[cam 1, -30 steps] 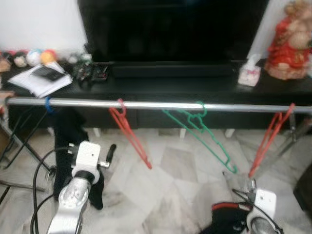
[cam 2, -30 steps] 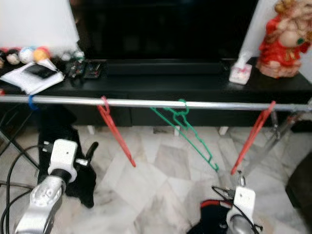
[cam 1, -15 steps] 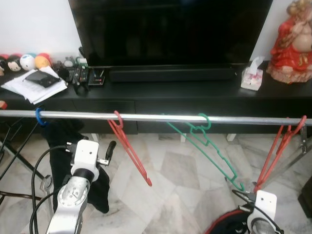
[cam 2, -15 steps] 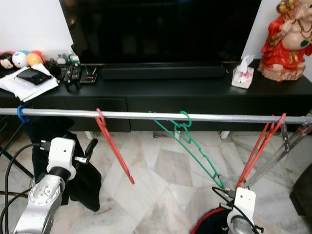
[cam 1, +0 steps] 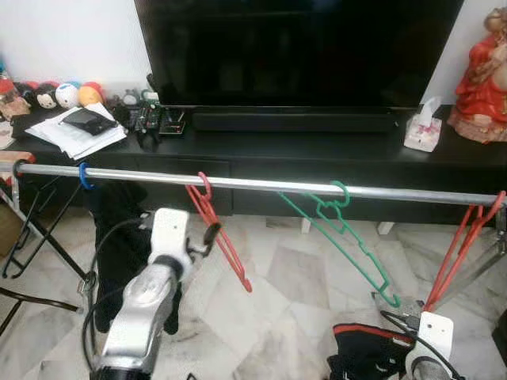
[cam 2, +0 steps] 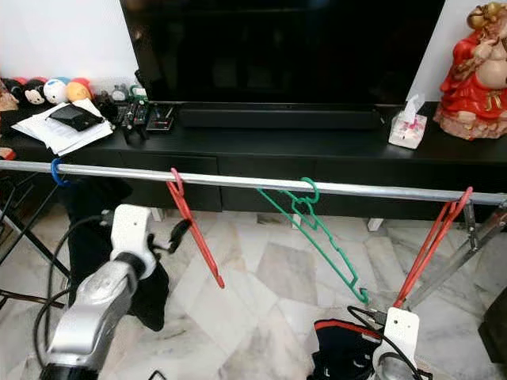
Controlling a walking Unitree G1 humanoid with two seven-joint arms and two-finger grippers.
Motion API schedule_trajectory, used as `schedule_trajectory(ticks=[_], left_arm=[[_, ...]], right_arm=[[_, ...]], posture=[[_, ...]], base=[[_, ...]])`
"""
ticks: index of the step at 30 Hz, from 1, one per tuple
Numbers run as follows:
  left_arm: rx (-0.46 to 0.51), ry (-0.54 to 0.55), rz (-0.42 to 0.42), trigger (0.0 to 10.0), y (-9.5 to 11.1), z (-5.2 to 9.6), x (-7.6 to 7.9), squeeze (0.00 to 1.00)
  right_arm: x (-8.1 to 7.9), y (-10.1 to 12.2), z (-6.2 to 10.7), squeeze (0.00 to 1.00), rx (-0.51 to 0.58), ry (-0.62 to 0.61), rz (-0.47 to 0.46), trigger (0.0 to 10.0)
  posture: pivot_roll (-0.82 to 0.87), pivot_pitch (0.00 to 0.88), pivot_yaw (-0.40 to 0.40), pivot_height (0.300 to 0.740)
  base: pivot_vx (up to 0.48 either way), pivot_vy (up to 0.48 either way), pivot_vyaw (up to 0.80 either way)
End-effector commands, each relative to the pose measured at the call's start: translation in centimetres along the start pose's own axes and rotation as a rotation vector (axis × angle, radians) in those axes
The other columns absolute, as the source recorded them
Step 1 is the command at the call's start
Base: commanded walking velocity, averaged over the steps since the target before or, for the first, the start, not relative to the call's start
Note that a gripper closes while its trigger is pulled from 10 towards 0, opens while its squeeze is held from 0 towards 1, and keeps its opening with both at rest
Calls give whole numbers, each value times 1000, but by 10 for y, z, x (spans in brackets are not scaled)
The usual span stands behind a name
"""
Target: Hang hanger
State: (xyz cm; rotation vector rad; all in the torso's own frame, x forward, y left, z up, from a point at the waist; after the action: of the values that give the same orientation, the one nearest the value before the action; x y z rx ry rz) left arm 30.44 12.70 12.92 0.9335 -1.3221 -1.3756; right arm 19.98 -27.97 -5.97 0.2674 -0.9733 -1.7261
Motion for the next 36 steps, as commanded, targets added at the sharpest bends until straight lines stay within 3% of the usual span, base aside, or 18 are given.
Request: schedule_trajectory(ticks=[1, 7, 12, 24, 31, 36], left_arm=[[-21, -20, 7, 10000, 3, -2, 6, 0], [-80, -13, -16, 10000, 5, -16, 20, 0], [-219, 135, 14, 10000, -10, -40, 20, 0], [-249, 217, 26, 10000, -13, -66, 20, 0], [-273, 251, 0, 10000, -18, -66, 18, 0], [-247, 296, -109, 10000, -15, -65, 8, 0]], right_arm=[[2, 6, -1, 0, 18, -2, 9, 10000], [2, 5, -1, 0, 18, -2, 8, 10000], [2, 6, -2, 0, 19, -4, 7, 10000], [1, 7, -2, 0, 18, -1, 4, 10000], [1, 8, -2, 0, 18, 0, 1, 10000], [1, 8, -2, 0, 20, 0, -3, 10000]], posture=[[-110, 22, 4, 740], [-106, 20, -1, 740], [-113, 19, -10, 740], [-107, 23, -11, 740], [-110, 22, -10, 740], [-101, 27, -13, 740]], base=[[0, 0, 0], [0, 0, 0], [0, 0, 0], [0, 0, 0], [0, 0, 0], [0, 0, 0]])
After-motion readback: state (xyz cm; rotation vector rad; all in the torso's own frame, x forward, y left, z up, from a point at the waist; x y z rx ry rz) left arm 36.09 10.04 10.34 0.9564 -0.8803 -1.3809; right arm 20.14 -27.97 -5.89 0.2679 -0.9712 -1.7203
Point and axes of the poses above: a point about 5 cm out from each wrist's last joint towards the gripper, its own z axis pointing back from the gripper into the wrist, its own y axis along the axis of the wrist's last joint, x = y × z, the point moved 1 cm from there along -z, pointing out of the wrist towards the gripper, and after that the axes turned 5 degrees about z, right-handed, at the moved point
